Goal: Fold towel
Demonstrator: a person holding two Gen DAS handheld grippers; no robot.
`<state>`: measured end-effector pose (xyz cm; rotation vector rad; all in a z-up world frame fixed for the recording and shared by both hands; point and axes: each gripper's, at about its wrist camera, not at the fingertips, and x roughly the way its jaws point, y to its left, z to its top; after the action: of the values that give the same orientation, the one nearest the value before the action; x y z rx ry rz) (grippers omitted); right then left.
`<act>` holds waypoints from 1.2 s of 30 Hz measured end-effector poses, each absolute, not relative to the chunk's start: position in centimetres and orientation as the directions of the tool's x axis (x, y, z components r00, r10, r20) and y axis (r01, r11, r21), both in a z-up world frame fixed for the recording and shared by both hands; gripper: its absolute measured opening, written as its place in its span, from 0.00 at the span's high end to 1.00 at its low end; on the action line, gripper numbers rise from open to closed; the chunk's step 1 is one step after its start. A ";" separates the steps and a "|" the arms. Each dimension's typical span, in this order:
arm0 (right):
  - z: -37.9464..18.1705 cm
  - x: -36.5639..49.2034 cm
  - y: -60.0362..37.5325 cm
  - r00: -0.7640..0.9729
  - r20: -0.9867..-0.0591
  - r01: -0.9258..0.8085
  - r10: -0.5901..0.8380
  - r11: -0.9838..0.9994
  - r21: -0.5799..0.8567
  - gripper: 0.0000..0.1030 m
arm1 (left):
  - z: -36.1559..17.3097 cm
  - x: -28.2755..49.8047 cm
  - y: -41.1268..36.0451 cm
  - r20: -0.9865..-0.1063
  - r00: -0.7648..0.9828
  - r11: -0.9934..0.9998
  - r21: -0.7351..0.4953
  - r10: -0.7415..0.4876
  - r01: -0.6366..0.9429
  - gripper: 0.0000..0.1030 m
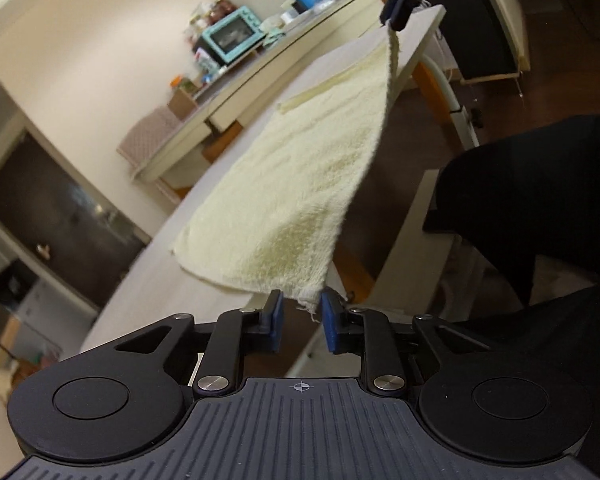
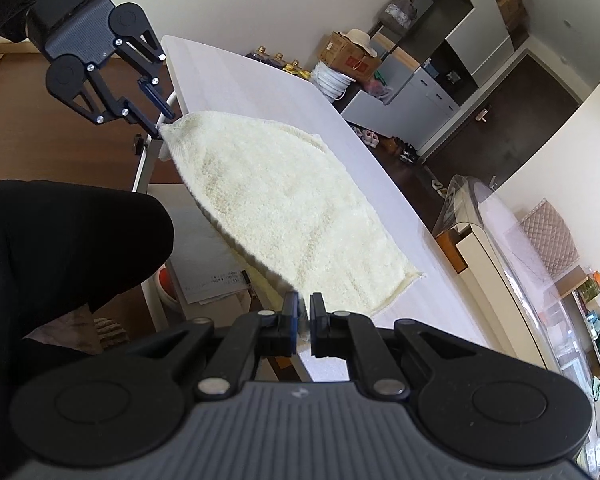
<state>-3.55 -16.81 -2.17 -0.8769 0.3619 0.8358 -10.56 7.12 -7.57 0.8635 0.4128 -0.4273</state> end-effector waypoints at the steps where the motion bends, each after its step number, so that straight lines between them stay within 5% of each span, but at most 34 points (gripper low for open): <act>1: -2.2 -3.5 -16.9 0.638 -0.594 -0.769 0.490 0.361 -0.528 0.93 | -7.7 -10.6 6.9 -0.504 0.843 0.559 0.651 -0.189 0.514 0.77; 11: -2.1 -3.7 -17.3 0.635 -0.590 -0.771 0.499 0.369 -0.519 0.93 | -9.1 -11.4 5.8 -0.472 0.864 0.467 0.732 -0.175 0.495 0.76; 15: -2.1 -3.7 -17.6 0.631 -0.591 -0.775 0.502 0.374 -0.509 0.93 | -9.3 -11.4 5.3 -0.460 0.873 0.439 0.759 -0.163 0.481 0.92; 26: -0.8 -2.8 -18.8 0.615 -0.569 -0.788 0.546 0.425 -0.445 0.93 | -0.5 -8.4 8.3 -0.607 0.736 0.635 0.448 -0.301 0.629 0.93; 36: 1.2 1.1 -19.1 0.625 -0.542 -0.781 0.562 0.470 -0.412 0.93 | 3.6 -0.3 10.5 -0.649 0.703 0.687 0.371 -0.290 0.625 0.94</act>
<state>1.14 -19.12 1.22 -0.6867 0.3556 0.8437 -0.27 10.50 3.63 0.6197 0.5898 -0.5467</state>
